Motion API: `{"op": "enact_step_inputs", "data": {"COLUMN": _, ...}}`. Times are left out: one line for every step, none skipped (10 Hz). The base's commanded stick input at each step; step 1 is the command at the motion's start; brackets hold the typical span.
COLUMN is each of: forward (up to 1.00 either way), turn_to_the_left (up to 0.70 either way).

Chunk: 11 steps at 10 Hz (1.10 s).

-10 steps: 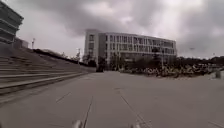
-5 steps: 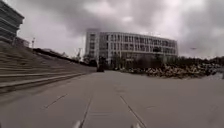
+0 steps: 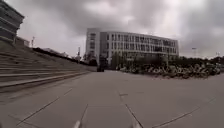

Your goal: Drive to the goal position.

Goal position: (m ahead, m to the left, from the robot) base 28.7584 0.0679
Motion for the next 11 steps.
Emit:
{"op": "enact_step_inputs", "data": {"forward": 0.85, "turn_to_the_left": -0.01}}
{"op": "enact_step_inputs", "data": {"forward": 0.85, "turn_to_the_left": -0.03}}
{"op": "enact_step_inputs", "data": {"forward": 0.85, "turn_to_the_left": -0.02}}
{"op": "enact_step_inputs", "data": {"forward": 0.85, "turn_to_the_left": -0.01}}
{"op": "enact_step_inputs", "data": {"forward": 0.85, "turn_to_the_left": -0.06}}
{"op": "enact_step_inputs", "data": {"forward": 0.85, "turn_to_the_left": -0.16}}
{"op": "enact_step_inputs", "data": {"forward": 0.85, "turn_to_the_left": -0.01}}
{"op": "enact_step_inputs", "data": {"forward": 0.85, "turn_to_the_left": 0.00}}
{"op": "enact_step_inputs", "data": {"forward": 0.85, "turn_to_the_left": 0.00}}
{"op": "enact_step_inputs", "data": {"forward": 0.85, "turn_to_the_left": -0.10}}
{"op": "enact_step_inputs", "data": {"forward": 0.85, "turn_to_the_left": -0.22}}
